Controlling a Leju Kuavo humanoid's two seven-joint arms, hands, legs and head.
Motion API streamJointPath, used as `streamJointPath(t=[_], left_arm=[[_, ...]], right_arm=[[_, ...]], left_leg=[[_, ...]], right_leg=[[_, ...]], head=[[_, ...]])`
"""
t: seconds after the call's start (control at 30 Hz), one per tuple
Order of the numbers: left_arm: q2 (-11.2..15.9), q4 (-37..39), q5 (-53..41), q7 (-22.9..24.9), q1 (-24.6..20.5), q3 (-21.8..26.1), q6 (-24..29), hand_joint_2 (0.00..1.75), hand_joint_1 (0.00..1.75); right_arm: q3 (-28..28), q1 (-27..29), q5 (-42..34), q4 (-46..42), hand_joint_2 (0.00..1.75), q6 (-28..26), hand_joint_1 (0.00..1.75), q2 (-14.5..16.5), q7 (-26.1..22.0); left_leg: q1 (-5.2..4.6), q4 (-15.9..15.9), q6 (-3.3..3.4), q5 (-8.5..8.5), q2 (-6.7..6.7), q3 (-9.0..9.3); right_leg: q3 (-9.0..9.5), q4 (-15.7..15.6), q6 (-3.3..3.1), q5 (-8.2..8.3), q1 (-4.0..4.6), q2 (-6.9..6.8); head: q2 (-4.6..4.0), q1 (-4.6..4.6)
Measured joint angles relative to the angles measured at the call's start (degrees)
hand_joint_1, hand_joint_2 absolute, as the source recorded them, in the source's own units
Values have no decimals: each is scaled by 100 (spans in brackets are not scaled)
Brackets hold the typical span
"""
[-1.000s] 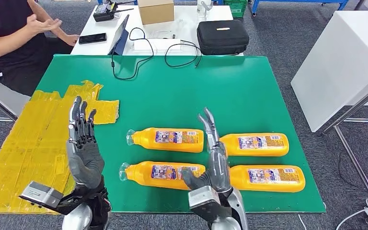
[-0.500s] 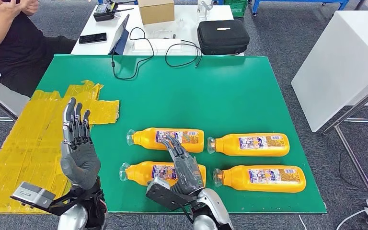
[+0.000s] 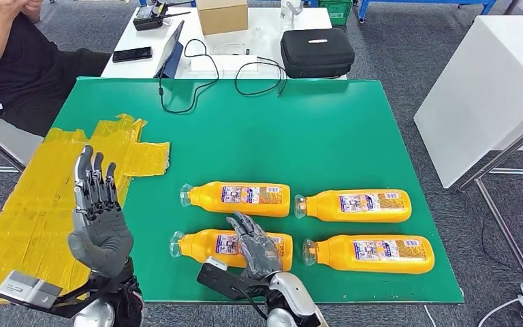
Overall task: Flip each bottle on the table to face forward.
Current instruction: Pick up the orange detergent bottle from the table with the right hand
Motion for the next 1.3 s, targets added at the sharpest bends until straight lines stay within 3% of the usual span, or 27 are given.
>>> streamJointPath(t=[0.33,0.7,1.3], left_arm=[[-12,-213,8,27,169,120,-9,0,0],[-12,-459,98,-13,441,352,56,0,0],[-12,-509,194,-36,456,496,69,0,0]], right_arm=[[39,-199,403,278,175,-37,0,2,445],[324,54,652,-125,175,98,0,-156,591],[415,18,643,-176,175,208,0,-256,787]], left_leg=[[0,0,0,0,-1,3],[0,0,1,-1,-1,3],[-1,0,1,-1,-1,4]], right_leg=[[2,0,0,0,0,0],[1,-1,0,0,0,0],[2,-1,0,0,-1,0]], head=[[0,1],[0,1],[0,1]])
